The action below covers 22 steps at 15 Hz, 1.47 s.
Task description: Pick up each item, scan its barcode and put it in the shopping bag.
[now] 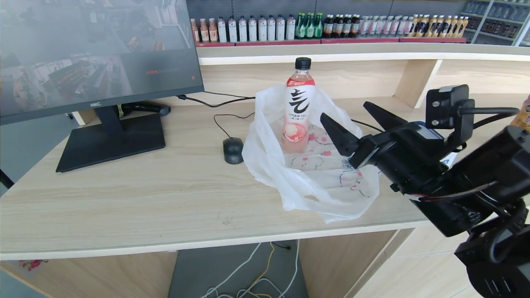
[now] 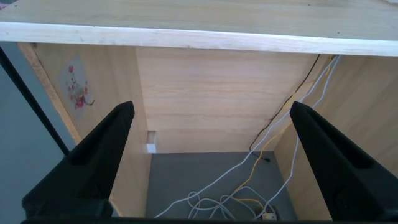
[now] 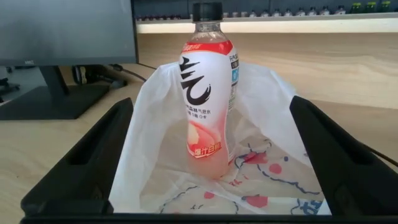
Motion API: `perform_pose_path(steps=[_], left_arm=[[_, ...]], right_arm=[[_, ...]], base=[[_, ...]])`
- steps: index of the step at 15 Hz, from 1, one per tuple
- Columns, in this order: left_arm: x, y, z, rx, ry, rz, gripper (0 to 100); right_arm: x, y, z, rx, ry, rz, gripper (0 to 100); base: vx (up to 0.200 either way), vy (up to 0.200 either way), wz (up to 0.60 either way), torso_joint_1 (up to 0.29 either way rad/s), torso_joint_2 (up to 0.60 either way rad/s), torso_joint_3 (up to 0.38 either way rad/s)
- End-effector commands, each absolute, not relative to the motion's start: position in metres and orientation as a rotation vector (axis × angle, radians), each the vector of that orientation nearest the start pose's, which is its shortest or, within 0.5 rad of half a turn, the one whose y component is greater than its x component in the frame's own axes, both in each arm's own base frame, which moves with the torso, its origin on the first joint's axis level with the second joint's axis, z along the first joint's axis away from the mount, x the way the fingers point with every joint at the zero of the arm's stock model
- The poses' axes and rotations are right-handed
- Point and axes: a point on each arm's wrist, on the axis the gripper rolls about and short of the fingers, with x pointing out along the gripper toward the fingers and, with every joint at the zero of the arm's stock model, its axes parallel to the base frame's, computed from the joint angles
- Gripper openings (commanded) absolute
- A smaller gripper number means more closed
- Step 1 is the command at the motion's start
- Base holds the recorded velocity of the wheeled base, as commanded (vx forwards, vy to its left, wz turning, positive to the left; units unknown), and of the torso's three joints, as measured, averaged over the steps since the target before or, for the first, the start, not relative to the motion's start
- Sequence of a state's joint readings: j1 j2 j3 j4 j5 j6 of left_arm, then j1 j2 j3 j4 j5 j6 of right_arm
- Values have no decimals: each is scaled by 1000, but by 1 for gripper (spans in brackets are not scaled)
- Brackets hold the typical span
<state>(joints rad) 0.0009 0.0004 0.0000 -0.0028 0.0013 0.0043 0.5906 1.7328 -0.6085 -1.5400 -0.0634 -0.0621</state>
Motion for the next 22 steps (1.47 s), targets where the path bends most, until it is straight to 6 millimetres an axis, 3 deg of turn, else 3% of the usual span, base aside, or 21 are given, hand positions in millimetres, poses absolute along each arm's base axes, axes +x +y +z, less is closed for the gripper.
perform_pose_path(steps=[1,6,11,13,19,22], left_arm=[[-23,0,76,5,-3,3,100],[-23,0,76,6,-3,2,100],[-23,0,76,5,-3,3,100],[-23,0,76,5,-3,2,100],[-23,0,76,6,-3,2,100],[-23,0,76,5,-3,3,100]], right_arm=[[222,154,204,61,-395,531,100],[208,153,206,29,-409,573,100],[218,168,208,37,-426,592,100],[217,168,207,35,-421,594,100],[218,166,205,31,-414,586,100],[214,163,202,26,-398,586,100]], base=[[0,0,0,0,0,0],[0,0,0,0,0,0],[-40,0,0,0,0,0],[-200,0,0,12,2,-5],[0,0,0,0,0,0],[0,-200,0,2,-1,2]])
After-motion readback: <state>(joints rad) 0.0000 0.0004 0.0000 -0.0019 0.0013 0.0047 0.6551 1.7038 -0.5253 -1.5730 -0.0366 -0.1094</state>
